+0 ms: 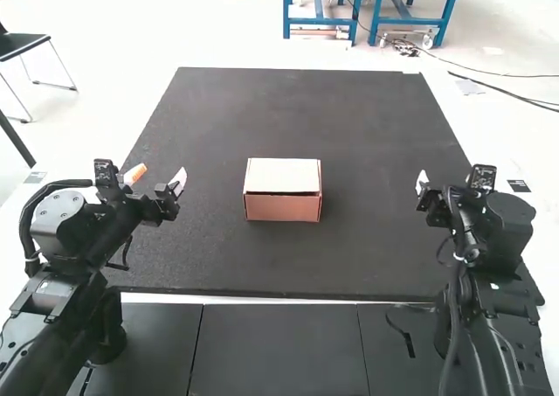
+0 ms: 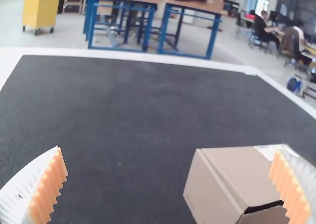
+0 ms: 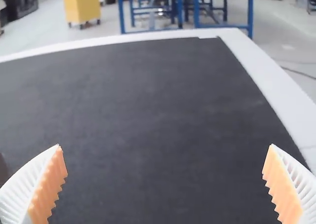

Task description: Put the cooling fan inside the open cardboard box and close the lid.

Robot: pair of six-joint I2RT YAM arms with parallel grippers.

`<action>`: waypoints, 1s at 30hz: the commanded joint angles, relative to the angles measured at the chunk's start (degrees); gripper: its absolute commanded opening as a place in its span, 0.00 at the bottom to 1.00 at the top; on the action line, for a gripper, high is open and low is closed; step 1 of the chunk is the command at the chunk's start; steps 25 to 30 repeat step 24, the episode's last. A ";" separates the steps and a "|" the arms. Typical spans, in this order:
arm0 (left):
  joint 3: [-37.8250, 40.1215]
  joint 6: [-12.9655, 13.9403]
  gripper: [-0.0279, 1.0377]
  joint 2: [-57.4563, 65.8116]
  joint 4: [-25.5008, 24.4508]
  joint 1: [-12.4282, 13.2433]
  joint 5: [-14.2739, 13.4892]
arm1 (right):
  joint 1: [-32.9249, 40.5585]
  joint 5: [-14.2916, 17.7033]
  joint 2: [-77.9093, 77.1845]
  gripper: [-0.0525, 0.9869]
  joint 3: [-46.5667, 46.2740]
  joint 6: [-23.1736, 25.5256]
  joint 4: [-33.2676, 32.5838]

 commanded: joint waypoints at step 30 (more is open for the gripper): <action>-0.32 0.85 0.93 -0.69 0.41 0.51 -0.22 | 2.55 4.57 -0.36 0.93 -0.34 -0.09 -0.87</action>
